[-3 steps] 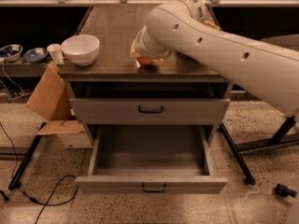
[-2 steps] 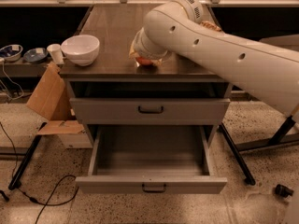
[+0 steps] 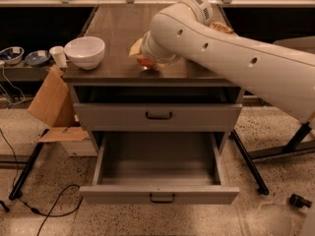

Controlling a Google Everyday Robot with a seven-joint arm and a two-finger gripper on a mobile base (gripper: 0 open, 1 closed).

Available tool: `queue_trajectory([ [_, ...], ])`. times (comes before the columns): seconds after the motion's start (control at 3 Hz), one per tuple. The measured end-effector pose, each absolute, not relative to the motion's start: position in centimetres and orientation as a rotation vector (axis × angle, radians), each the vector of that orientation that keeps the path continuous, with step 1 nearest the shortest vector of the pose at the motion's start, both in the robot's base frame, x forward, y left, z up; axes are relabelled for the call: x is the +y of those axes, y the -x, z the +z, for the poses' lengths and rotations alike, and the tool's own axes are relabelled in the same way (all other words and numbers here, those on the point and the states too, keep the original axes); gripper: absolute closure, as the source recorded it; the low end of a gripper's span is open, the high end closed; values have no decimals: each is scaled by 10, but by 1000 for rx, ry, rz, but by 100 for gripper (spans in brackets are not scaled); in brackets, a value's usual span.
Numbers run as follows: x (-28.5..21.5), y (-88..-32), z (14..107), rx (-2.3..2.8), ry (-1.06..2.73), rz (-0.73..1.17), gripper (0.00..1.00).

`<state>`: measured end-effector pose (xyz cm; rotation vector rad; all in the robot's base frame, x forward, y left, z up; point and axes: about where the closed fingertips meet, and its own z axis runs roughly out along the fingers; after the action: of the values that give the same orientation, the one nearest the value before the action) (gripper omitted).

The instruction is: Pick apple from middle drawer and place on counter

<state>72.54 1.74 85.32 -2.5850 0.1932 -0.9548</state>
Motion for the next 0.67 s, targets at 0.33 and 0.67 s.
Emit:
queue_trajectory([
  [0.33, 15, -724, 855, 212, 2584, -967, 0],
  [0.67, 11, -722, 858, 237, 2583, -984, 0],
])
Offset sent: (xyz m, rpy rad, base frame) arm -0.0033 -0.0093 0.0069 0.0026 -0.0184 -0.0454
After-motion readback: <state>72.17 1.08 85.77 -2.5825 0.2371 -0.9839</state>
